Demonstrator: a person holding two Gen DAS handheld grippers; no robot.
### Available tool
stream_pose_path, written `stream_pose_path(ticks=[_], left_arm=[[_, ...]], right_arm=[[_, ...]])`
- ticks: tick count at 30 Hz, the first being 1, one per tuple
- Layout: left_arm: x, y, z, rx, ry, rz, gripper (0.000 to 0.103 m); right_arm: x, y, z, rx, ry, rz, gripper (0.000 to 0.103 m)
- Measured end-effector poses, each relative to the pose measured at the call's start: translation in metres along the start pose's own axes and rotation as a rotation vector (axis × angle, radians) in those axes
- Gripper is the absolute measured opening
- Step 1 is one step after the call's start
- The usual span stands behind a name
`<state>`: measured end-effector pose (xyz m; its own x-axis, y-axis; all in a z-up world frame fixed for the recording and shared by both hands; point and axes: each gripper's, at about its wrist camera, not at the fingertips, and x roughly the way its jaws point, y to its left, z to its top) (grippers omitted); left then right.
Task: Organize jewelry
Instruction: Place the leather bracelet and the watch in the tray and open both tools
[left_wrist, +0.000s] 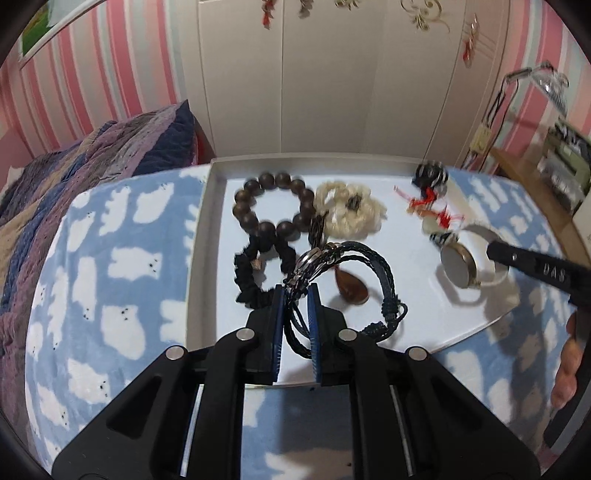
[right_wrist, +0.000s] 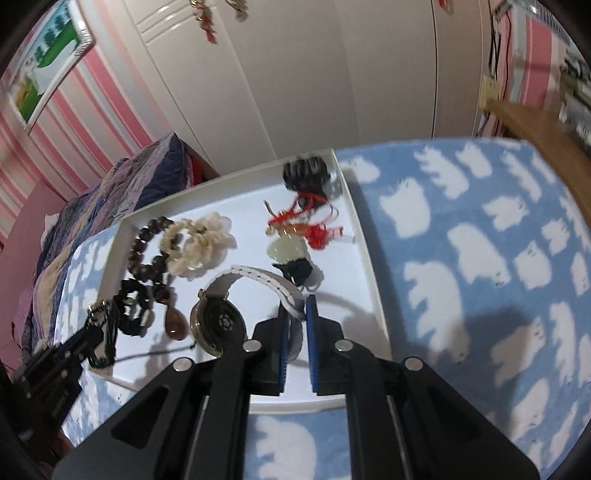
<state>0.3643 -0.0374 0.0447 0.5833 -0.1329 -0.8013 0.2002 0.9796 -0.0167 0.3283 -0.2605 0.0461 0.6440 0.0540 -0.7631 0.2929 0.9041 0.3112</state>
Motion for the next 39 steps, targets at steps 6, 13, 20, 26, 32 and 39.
stream_pose_path(ticks=[6, 13, 20, 26, 32, 39], left_arm=[[0.026, 0.001, -0.010, 0.037, 0.029, 0.022, 0.010], [0.042, 0.002, -0.015, 0.050, 0.052, 0.037, 0.010], [0.051, 0.003, -0.016, 0.040, 0.061, 0.022, 0.011], [0.054, 0.003, -0.018, 0.033, 0.057, 0.019, 0.011], [0.053, 0.005, -0.019, 0.020, 0.051, 0.015, 0.011], [0.053, 0.005, -0.019, 0.011, 0.050, 0.016, 0.012]], right_arm=[[0.022, 0.001, -0.011, -0.013, 0.033, -0.065, 0.008], [0.032, 0.000, -0.012, -0.032, 0.024, -0.101, 0.008], [0.038, 0.004, -0.013, -0.065, 0.002, -0.135, 0.008], [0.039, 0.007, -0.014, -0.100, -0.014, -0.153, 0.009], [0.039, 0.015, -0.017, -0.153, -0.024, -0.184, 0.012], [0.037, 0.018, -0.019, -0.171, -0.023, -0.200, 0.014]])
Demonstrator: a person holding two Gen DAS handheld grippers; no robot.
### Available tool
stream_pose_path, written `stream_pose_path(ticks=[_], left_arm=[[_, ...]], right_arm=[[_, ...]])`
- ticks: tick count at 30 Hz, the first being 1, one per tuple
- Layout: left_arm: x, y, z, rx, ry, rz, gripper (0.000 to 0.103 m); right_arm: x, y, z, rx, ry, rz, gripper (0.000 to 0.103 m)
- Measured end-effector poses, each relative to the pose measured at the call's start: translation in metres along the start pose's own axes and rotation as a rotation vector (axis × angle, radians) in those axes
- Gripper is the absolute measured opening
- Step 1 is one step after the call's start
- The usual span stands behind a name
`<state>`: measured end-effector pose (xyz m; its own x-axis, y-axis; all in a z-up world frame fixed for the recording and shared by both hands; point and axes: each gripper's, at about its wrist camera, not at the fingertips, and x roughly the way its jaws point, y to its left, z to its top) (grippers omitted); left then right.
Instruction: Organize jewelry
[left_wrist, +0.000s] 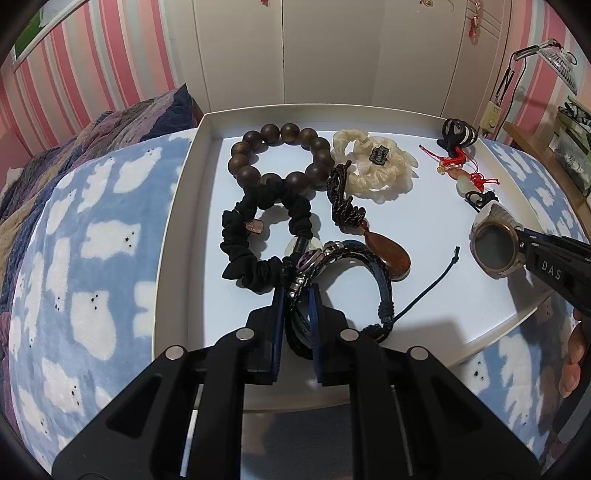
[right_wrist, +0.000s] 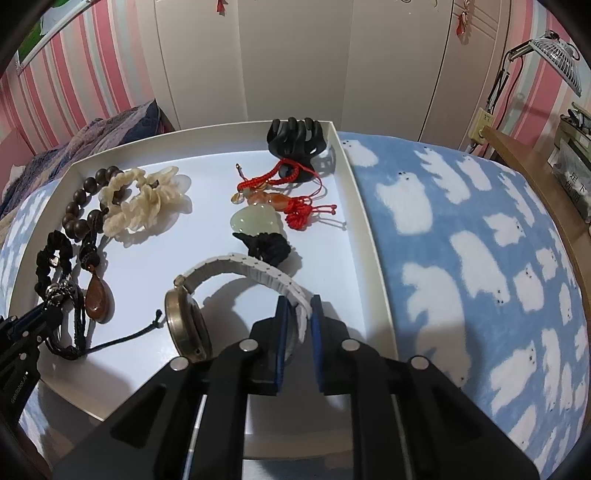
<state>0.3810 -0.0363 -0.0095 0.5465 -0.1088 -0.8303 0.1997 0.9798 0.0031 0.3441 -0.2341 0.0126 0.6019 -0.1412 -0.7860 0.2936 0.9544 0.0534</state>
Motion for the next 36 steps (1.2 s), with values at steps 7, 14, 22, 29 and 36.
stream_pose_path(ticks=[7, 14, 22, 29, 36], left_arm=[[-0.001, -0.001, -0.001, -0.004, -0.002, 0.003, 0.012], [-0.005, -0.003, 0.001, -0.001, -0.022, 0.020, 0.021], [-0.038, -0.004, 0.006, -0.011, -0.102, 0.034, 0.074], [-0.096, 0.001, -0.010, -0.039, -0.205, 0.049, 0.100], [-0.157, -0.002, -0.046, -0.078, -0.277, 0.054, 0.100]], right_arm=[[-0.001, -0.003, -0.001, 0.008, 0.016, 0.012, 0.016], [-0.012, -0.002, -0.001, 0.003, 0.000, 0.023, 0.041], [-0.046, -0.004, 0.001, -0.017, -0.096, 0.034, 0.083], [-0.094, -0.012, -0.012, -0.001, -0.196, 0.063, 0.094], [-0.144, -0.018, -0.050, -0.010, -0.255, 0.065, 0.098]])
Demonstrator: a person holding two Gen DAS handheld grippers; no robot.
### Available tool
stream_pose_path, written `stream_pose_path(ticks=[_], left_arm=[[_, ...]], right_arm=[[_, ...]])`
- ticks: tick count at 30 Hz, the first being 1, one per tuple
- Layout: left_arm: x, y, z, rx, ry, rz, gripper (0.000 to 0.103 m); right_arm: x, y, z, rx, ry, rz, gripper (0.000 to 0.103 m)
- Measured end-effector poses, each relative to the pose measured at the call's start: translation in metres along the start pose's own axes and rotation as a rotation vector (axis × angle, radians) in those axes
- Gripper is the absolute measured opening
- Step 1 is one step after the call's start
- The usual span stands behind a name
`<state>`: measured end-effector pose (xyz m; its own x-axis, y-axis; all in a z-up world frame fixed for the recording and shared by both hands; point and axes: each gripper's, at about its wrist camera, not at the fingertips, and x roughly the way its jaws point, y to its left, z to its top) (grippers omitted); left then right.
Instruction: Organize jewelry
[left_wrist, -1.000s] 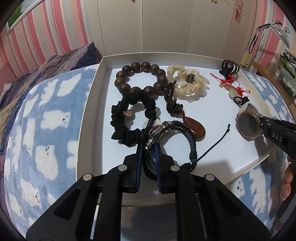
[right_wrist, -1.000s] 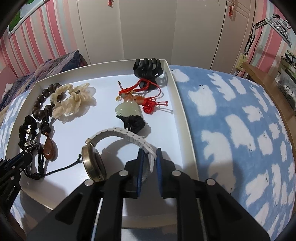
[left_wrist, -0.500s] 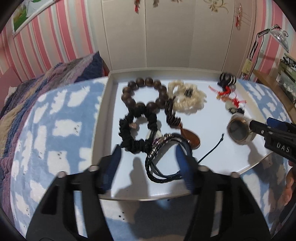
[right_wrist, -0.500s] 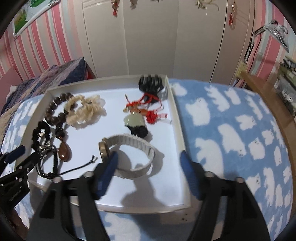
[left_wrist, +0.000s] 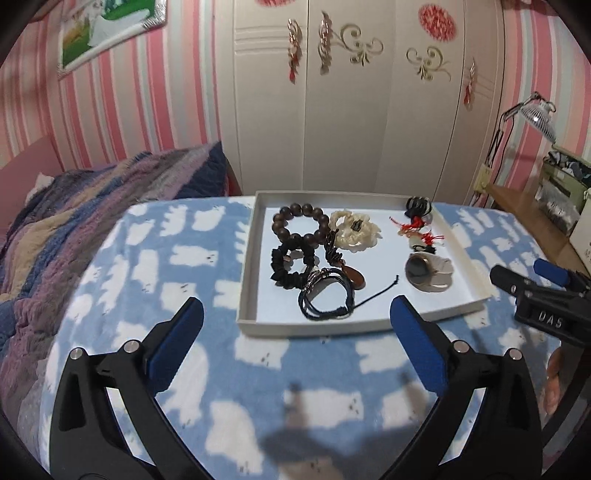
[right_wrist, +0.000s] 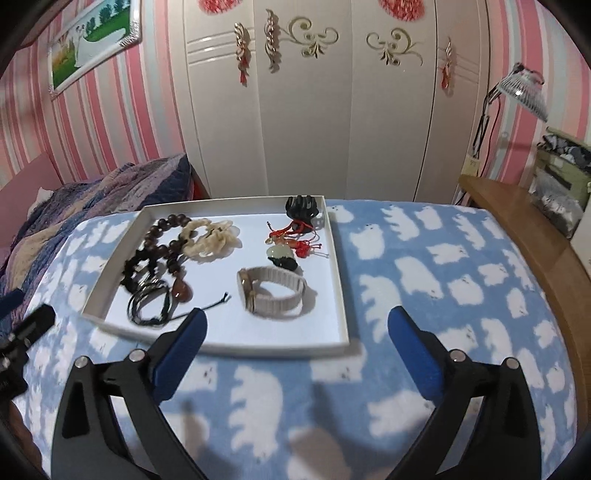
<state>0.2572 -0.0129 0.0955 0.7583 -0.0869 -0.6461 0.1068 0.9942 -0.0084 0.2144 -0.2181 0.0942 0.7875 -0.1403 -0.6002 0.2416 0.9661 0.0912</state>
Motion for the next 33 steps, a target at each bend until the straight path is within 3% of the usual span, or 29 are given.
stream_pose_path(ticks=[6, 13, 18, 28, 33], left_arm=[[-0.053, -0.009, -0.030, -0.017, -0.068, 0.037, 0.100], [-0.084, -0.018, -0.067, -0.036, -0.116, 0.051, 0.100], [-0.088, -0.022, -0.085, -0.015, -0.137, 0.083, 0.100], [-0.082, -0.022, -0.091, -0.002, -0.120, 0.040, 0.100], [-0.079, -0.023, -0.096, 0.016, -0.116, 0.054, 0.100]], right_arm=[[-0.043, -0.008, -0.034, 0.009, -0.035, 0.004, 0.100], [-0.075, -0.007, -0.067, -0.034, -0.102, -0.045, 0.101], [-0.082, -0.011, -0.081, -0.033, -0.125, -0.045, 0.101], [-0.084, -0.010, -0.085, -0.040, -0.168, -0.113, 0.101], [-0.078, -0.006, -0.089, -0.051, -0.161, -0.136, 0.101]])
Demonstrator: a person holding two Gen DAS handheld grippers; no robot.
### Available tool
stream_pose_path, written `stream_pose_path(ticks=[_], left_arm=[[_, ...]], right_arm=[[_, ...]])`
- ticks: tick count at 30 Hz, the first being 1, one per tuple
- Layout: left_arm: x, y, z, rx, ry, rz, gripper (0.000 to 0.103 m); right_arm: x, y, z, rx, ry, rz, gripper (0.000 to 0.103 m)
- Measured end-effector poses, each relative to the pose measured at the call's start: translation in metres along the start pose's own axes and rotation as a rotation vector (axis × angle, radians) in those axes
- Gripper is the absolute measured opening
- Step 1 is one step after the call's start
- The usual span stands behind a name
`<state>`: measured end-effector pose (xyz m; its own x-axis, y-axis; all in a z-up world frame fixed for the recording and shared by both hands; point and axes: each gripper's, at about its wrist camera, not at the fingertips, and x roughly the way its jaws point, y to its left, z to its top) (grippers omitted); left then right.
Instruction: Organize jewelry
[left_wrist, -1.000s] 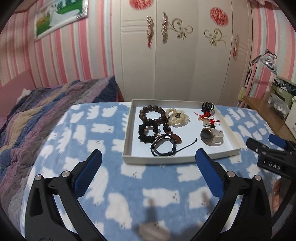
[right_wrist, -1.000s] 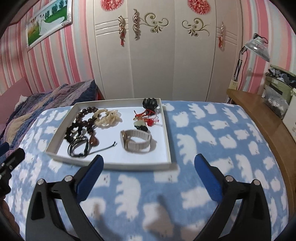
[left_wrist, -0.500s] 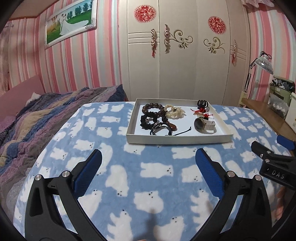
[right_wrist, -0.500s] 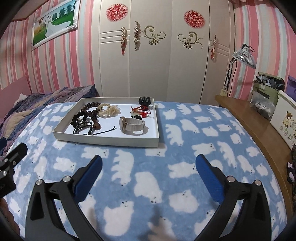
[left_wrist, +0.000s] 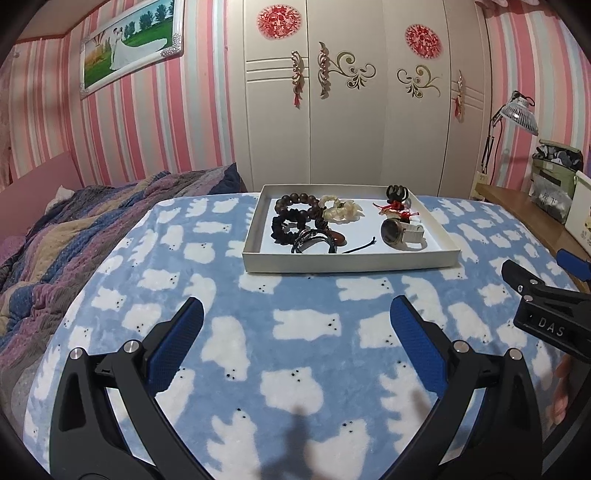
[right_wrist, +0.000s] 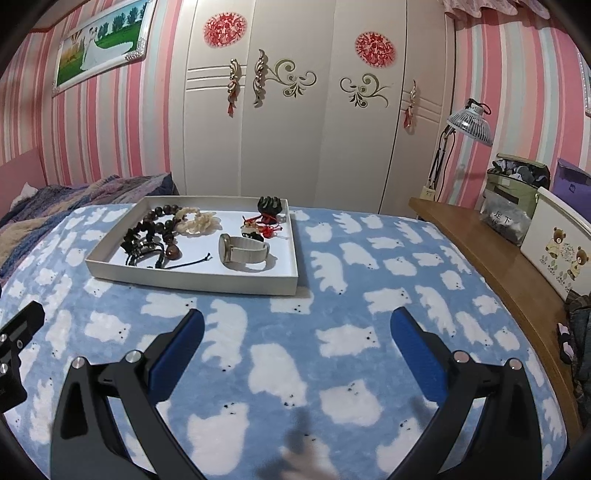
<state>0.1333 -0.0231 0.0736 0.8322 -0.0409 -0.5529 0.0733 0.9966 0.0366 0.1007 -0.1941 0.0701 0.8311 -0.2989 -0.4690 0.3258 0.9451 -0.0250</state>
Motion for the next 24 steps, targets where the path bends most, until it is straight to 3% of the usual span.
stream_pose_path(ticks=[24], left_arm=[[0.008, 0.004, -0.006, -0.015, 0.021, 0.006, 0.100]], right_arm=[[0.011, 0.003, -0.007, -0.004, 0.018, -0.019, 0.101]])
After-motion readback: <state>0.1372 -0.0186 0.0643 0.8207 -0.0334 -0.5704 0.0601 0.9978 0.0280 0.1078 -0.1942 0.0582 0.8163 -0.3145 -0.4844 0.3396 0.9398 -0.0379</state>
